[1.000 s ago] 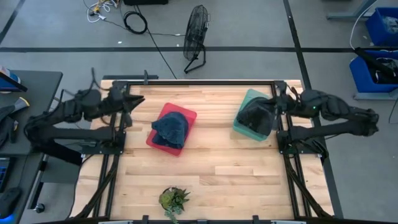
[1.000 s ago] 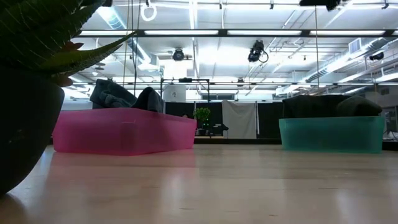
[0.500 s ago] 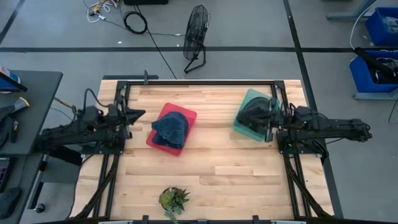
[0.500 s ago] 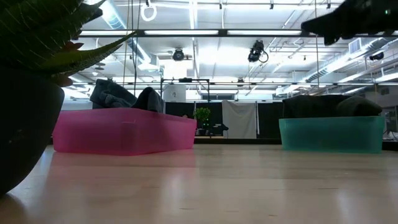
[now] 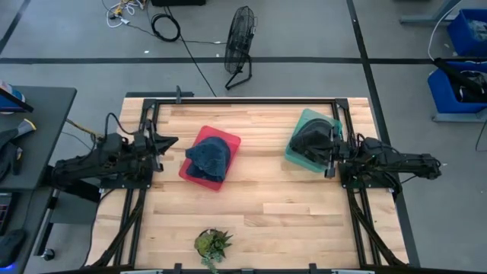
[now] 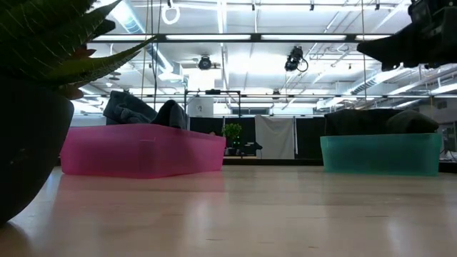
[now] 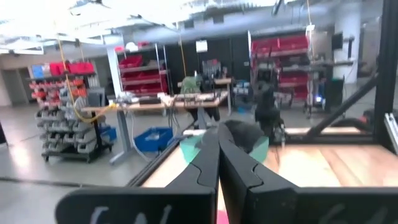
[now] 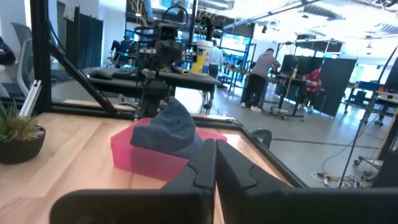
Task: Pick & Place hat
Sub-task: Return to Home Position
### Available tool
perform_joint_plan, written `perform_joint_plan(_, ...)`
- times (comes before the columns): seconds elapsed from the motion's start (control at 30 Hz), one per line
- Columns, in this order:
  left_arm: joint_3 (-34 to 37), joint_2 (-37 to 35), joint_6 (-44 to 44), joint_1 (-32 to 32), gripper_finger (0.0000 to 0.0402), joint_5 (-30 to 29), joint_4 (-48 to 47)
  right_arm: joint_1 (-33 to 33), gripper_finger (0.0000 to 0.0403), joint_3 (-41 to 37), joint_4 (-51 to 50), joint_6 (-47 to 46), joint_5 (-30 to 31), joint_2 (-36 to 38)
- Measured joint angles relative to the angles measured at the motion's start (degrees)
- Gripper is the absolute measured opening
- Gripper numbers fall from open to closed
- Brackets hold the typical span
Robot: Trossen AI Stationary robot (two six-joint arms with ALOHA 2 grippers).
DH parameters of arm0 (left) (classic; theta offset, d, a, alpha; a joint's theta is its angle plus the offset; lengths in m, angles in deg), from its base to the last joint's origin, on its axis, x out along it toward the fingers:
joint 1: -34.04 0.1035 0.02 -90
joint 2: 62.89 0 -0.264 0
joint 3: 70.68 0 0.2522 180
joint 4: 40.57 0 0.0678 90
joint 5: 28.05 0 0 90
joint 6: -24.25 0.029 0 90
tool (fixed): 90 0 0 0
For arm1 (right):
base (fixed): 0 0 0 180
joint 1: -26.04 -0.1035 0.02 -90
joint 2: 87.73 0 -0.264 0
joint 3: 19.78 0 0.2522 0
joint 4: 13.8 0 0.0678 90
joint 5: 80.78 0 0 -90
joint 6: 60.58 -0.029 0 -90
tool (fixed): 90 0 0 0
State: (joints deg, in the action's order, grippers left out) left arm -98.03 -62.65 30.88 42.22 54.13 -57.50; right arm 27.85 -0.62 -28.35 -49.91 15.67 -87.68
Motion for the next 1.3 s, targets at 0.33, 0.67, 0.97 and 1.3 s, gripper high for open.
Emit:
perform_joint_plan(0.33, 12.07, -0.01, -0.5, 0.0, 0.0011, 0.22, 16.22, 0.02, 0.0013, -4.63, 2.7, -4.26, 0.45, -0.04)
perform_joint_plan(0.67, 13.08, 0.11, -4.17, 0.0, 0.0012, 0.3, 11.84, 0.02, 0.0013, -4.56, 2.69, -5.5, 1.23, -0.03)
perform_joint_plan(0.97, 13.08, 0.97, -6.23, -0.04, 0.0012, 0.55, 6.01, 0.02, 0.0013, -4.52, 2.64, -5.5, 1.23, -0.03)
perform_joint_plan(1.3, 13.1, 0.88, -5.77, -0.02, 0.0012, 0.49, 6.1, 0.02, 0.0013, -4.5, 2.59, -5.48, 1.23, -0.03)
